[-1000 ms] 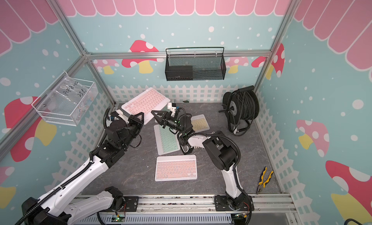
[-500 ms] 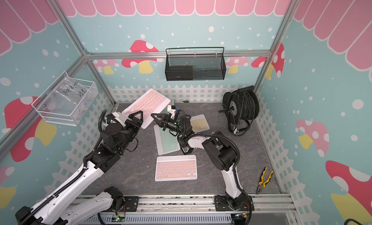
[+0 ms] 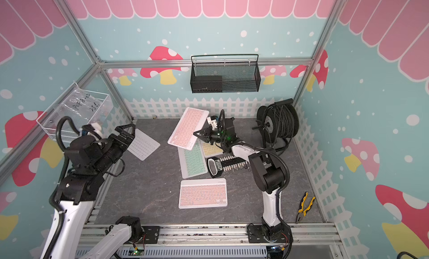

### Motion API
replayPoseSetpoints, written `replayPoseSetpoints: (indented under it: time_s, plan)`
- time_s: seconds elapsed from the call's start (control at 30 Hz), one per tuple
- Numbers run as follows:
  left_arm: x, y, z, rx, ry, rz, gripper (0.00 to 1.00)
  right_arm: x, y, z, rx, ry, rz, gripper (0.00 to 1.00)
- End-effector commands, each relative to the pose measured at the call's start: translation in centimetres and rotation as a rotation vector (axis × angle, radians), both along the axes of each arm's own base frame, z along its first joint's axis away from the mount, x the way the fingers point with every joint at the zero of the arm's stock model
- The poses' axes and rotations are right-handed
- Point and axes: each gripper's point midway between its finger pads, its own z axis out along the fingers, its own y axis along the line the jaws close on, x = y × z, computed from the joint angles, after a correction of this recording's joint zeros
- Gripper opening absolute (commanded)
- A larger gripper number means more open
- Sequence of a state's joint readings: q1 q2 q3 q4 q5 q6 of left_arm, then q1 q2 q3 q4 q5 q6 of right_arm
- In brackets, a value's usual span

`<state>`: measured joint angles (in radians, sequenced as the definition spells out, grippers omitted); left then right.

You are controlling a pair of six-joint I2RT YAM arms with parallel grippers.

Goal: Stack the numeric keypads
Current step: Place the numeric keypad at the numeric keypad.

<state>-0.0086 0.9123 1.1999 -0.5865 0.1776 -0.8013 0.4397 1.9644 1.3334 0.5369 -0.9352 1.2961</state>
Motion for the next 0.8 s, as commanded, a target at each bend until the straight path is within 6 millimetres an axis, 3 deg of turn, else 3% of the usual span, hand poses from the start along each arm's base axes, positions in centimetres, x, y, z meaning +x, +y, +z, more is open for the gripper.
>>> replayPoseSetpoints:
  time_s: [0.0,0.13,0.27,0.4,0.5,0.77]
  plan:
    - [0.5,-6.7,-3.4,-0.062,0.111,-0.467,1.0,-4.7,-1.4,3.6,-0.024,-0.201,0.236,0.0]
    - [2.3,-8.2,-2.1,-0.055,-0.018,-0.591,1.0,-7.8,-3.1,3.9,-0.017,-0.219,0.353,0.0]
    - [4.6,-9.6,-3.0,-0.087,-0.008,-0.714,0.99,-11.3,-4.3,5.3,0.043,-0.23,0.448,0.0]
    - [5.6,-10.8,-1.6,-0.153,-0.097,-0.808,0.99,-13.3,-5.0,5.6,0.06,-0.21,0.476,0.0]
    - [6.1,-11.3,-0.9,-0.18,-0.138,-0.851,0.99,-13.8,-5.3,5.8,0.058,-0.203,0.471,0.0]
    - [6.4,-12.6,-1.8,-0.198,-0.123,-0.916,0.95,-13.4,-5.1,6.2,0.059,-0.175,0.469,0.0]
